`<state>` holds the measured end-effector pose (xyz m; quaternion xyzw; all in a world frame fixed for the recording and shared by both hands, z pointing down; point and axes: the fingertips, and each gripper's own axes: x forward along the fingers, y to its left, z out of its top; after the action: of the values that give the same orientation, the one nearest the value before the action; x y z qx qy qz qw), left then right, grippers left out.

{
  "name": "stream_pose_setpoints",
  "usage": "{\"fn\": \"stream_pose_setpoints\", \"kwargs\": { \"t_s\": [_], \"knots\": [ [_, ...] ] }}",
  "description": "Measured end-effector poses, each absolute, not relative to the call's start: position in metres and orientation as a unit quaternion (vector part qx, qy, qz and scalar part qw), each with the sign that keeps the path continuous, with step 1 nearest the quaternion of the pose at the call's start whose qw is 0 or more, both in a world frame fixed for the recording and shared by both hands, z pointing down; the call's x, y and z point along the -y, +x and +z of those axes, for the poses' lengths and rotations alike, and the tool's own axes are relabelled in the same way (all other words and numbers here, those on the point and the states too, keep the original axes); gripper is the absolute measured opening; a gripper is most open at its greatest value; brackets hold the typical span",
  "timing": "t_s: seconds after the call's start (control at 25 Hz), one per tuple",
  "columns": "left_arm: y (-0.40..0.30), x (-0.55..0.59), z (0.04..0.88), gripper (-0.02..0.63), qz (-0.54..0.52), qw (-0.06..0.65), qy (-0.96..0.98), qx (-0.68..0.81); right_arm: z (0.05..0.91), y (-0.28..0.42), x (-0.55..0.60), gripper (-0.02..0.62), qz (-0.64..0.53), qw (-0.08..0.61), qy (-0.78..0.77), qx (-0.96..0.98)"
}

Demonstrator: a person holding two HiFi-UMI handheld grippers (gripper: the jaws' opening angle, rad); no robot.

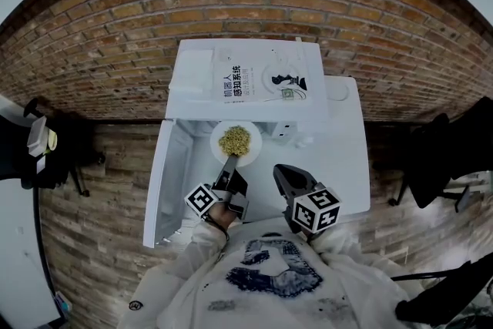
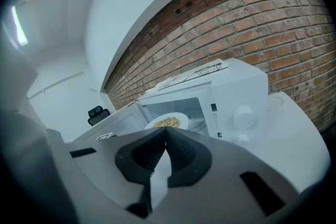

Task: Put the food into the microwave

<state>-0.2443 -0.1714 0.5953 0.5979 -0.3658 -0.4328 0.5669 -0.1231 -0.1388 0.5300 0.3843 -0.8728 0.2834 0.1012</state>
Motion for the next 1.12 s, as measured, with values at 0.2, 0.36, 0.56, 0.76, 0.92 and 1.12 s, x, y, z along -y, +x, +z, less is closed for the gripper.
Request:
{"fn": "stream_pose_setpoints", "kwargs": {
  "t_s": [0.2, 0.36, 0.56, 0.76, 0.92, 1.12],
  "knots": [
    [-0.250, 0.181, 0.620, 0.067, -0.421, 0.569, 0.593, 0.383, 0.532, -0.117, 0.140, 0.014, 0.285, 0.104, 0.388, 0.870],
    [-0.255, 0.190, 0.631, 0.067, -0.427, 0.569, 0.586, 0.387, 0.534, -0.111, 0.143, 0.014, 0.286, 0.106, 0.395, 0.867],
    [-0.261, 0.201, 0.646, 0.067, -0.426, 0.576, 0.575, 0.395, 0.536, -0.104, 0.147, 0.014, 0.288, 0.109, 0.402, 0.863],
    [-0.262, 0.211, 0.659, 0.067, -0.415, 0.576, 0.576, 0.406, 0.537, -0.102, 0.152, 0.014, 0.288, 0.113, 0.403, 0.861],
    [-0.261, 0.217, 0.666, 0.067, -0.404, 0.578, 0.579, 0.410, 0.540, -0.107, 0.157, 0.014, 0.289, 0.117, 0.400, 0.862],
    [-0.257, 0.223, 0.665, 0.067, -0.415, 0.581, 0.575, 0.399, 0.544, -0.112, 0.161, 0.014, 0.292, 0.122, 0.396, 0.862]
  ]
}}
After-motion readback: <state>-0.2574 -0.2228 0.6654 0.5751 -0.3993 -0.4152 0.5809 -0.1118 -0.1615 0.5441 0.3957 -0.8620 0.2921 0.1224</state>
